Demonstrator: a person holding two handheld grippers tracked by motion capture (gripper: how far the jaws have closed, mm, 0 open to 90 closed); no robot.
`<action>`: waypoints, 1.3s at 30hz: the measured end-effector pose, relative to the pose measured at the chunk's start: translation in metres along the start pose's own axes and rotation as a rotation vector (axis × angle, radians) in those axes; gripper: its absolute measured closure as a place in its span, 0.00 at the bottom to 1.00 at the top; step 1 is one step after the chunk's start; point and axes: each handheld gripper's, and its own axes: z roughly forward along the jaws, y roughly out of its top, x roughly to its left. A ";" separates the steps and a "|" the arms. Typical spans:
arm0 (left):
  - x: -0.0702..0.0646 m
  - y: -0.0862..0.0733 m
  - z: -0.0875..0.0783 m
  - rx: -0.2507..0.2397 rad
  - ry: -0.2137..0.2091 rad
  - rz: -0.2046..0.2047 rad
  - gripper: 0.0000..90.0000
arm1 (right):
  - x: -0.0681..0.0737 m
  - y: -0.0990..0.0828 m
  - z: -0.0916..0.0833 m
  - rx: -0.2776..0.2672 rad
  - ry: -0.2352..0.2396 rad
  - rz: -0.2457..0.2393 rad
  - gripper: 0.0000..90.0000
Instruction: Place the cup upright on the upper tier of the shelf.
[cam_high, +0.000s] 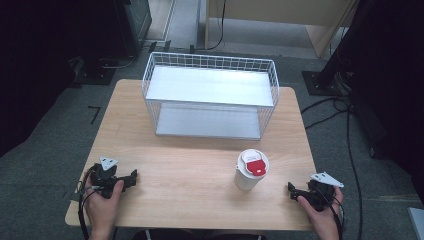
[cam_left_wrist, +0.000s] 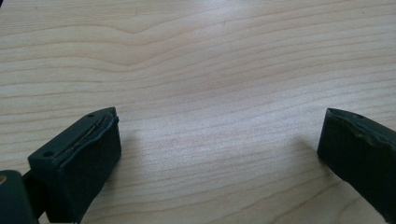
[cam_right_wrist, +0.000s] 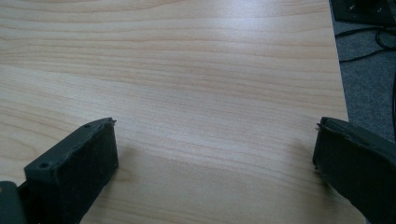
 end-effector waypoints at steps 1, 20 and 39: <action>0.000 0.000 0.000 0.000 0.000 -0.001 0.00 | 0.000 0.000 0.000 0.000 0.001 0.000 0.00; 0.000 0.000 0.000 0.001 0.003 -0.003 0.00 | 0.027 0.001 -0.005 -0.015 0.047 -0.045 0.00; 0.000 0.000 0.000 0.001 0.003 -0.003 0.00 | 0.071 0.003 -0.004 -0.021 0.141 -0.126 0.00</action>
